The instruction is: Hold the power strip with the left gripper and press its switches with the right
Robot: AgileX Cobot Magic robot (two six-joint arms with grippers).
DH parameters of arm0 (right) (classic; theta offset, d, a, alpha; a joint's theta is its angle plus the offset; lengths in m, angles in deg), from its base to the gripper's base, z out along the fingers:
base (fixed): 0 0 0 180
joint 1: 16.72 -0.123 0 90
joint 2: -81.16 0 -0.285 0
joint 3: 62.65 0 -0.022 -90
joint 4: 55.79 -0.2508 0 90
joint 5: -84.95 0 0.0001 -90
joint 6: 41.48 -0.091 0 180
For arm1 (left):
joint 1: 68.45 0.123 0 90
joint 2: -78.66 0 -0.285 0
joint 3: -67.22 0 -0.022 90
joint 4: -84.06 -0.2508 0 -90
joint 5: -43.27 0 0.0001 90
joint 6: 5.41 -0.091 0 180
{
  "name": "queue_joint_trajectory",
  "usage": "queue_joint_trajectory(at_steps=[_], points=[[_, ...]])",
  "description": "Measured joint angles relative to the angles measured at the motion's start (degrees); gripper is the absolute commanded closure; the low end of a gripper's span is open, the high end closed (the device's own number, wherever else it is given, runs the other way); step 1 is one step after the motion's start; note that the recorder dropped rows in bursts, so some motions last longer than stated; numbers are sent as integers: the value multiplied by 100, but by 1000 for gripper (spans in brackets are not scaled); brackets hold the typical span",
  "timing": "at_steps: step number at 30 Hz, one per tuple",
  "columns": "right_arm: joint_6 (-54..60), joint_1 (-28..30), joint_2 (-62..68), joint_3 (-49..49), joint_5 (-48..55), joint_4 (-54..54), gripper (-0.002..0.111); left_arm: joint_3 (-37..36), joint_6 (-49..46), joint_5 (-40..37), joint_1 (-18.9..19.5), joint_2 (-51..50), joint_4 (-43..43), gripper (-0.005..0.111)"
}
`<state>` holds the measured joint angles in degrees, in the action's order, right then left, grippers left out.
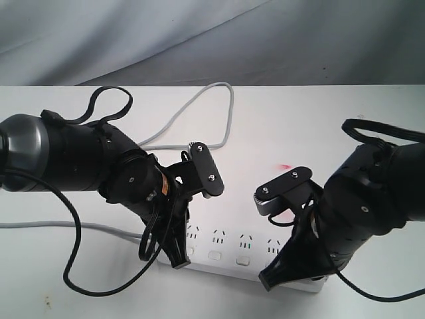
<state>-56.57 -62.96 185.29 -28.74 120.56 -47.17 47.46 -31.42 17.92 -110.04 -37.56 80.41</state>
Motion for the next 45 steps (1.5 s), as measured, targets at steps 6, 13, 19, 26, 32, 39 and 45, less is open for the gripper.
queue_joint_trajectory(at_steps=[6,13,19,26,32,39,45], points=[[0,0,-15,-119,46,12,108,0,10,0,0,0,0,107],[296,0,-38,-390,81,71,108,0,10,-11,0,0,0,107],[870,0,-81,-496,21,-537,108,0,10,-11,0,0,0,107],[1615,0,-84,-520,-167,-1446,108,0,10,-11,0,0,0,107],[1683,0,3,-520,-276,-1554,108,0,10,-11,0,0,0,107],[1716,0,244,-542,-297,-1602,108,9,10,-11,0,0,0,107],[1731,0,264,-576,-272,-1602,108,9,10,-11,0,0,0,107]])
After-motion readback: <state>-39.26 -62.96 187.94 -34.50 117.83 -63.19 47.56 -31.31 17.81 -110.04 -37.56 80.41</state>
